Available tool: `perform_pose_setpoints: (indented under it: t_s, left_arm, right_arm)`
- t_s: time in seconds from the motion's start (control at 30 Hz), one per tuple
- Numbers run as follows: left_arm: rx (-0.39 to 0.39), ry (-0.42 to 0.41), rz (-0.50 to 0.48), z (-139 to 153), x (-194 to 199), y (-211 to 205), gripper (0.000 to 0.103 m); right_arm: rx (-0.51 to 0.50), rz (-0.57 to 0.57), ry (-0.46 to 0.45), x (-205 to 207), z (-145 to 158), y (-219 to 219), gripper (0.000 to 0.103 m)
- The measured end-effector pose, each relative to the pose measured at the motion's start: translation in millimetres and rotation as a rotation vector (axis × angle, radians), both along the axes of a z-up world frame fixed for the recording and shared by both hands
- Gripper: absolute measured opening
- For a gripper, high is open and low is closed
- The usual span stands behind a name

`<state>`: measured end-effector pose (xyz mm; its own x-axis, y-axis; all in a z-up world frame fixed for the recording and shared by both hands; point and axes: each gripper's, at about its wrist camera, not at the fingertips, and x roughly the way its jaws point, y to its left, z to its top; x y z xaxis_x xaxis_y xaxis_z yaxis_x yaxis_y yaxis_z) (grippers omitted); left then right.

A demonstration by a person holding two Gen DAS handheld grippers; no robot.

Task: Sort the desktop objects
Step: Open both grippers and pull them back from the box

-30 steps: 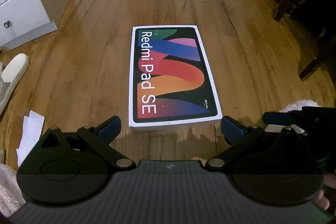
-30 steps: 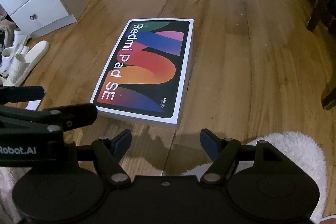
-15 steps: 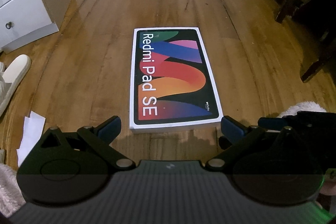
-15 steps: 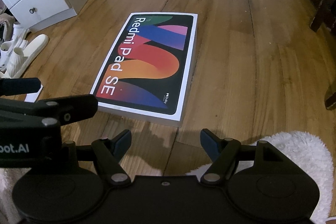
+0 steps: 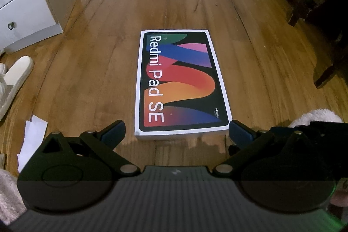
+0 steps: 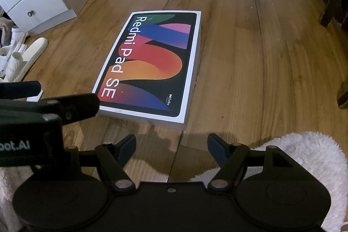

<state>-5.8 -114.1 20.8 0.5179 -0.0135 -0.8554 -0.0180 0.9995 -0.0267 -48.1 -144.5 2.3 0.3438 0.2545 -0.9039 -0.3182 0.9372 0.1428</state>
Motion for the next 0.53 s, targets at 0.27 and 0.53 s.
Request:
perform_pose_setpoints:
  t_s: [0.27,0.53]
  left_arm:
    - [-0.014,0.002,0.022,-0.9,2.0,5.4,0.103]
    - [-0.041,-0.031,0.007,5.8,3.3,8.0,0.103]
  right_arm:
    - [0.021,-0.017,0.018,2.0,-3.7,-4.0,0.077]
    - [0.021,-0.016,0.02,3.1,-5.4,-5.5,0.078]
